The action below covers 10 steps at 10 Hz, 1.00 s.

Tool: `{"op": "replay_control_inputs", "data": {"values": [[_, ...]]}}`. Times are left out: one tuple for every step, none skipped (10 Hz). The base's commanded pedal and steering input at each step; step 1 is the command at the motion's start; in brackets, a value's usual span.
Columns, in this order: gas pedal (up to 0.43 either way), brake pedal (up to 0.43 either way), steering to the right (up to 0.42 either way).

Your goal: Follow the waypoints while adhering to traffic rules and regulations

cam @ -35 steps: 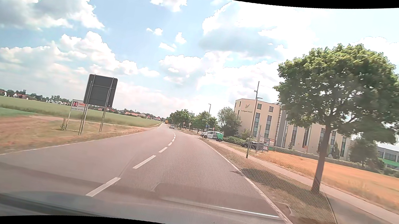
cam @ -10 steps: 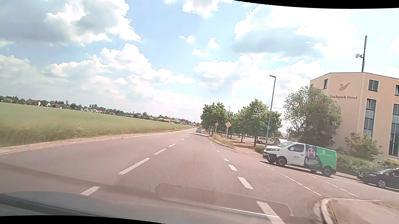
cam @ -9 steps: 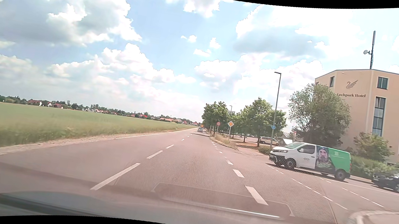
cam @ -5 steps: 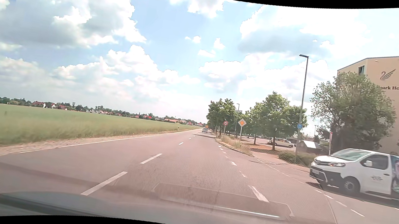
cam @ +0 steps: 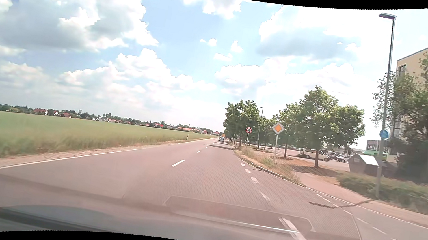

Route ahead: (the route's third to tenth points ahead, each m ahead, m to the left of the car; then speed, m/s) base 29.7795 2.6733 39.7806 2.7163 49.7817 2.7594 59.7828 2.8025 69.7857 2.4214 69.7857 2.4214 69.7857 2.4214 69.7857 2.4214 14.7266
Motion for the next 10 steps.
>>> {"op": "replay_control_inputs", "data": {"values": [[0.15, 0.0, -0.005], [0.15, 0.0, -0.005], [0.15, 0.0, -0.005], [0.15, 0.0, -0.005], [0.15, 0.0, -0.005], [0.15, 0.0, -0.004], [0.138, 0.0, -0.002], [0.138, 0.0, -0.002], [0.138, 0.0, -0.002], [0.118, 0.0, -0.002]]}}
